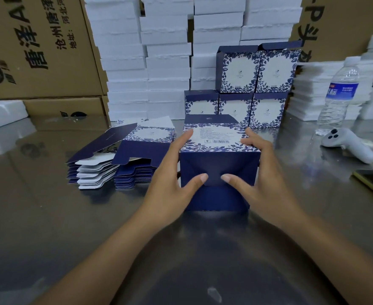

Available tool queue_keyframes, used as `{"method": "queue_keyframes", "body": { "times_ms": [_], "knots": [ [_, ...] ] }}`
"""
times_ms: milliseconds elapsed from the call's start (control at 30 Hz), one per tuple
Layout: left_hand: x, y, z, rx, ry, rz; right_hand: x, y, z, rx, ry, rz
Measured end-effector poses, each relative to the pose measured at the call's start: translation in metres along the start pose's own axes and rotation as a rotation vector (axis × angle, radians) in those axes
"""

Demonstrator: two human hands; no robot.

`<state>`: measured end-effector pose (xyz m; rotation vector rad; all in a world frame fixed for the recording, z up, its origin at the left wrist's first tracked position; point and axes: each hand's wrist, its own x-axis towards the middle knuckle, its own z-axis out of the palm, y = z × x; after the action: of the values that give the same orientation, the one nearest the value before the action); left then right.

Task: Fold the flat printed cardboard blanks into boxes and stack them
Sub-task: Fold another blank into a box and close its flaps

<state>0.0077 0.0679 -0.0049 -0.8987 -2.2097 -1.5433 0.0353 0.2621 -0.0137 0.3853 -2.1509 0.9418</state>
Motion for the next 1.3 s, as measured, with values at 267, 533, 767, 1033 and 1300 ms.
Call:
{"method": "queue_keyframes", "body": {
  "times_ms": [267,533,767,1033,1300],
  "knots": [
    [-0.002,0.008,0.004,0.117,0.193,0.044,0.001,-0.01,0.006,-0.028,0.129,-0.036],
    [0.0,0.013,0.0,0.044,0.135,-0.015,0.001,-0.016,0.001,0.05,0.075,0.016],
    [0.002,0.02,-0.003,-0.145,0.178,-0.175,0.005,-0.021,-0.001,0.477,0.16,0.194],
    [0.009,0.015,-0.01,-0.315,0.303,-0.309,0.008,-0.022,-0.003,0.492,0.024,0.697],
    [0.014,0.012,-0.01,-0.679,0.292,-0.445,0.006,-0.028,-0.001,0.691,-0.108,0.736]
  ]
}}
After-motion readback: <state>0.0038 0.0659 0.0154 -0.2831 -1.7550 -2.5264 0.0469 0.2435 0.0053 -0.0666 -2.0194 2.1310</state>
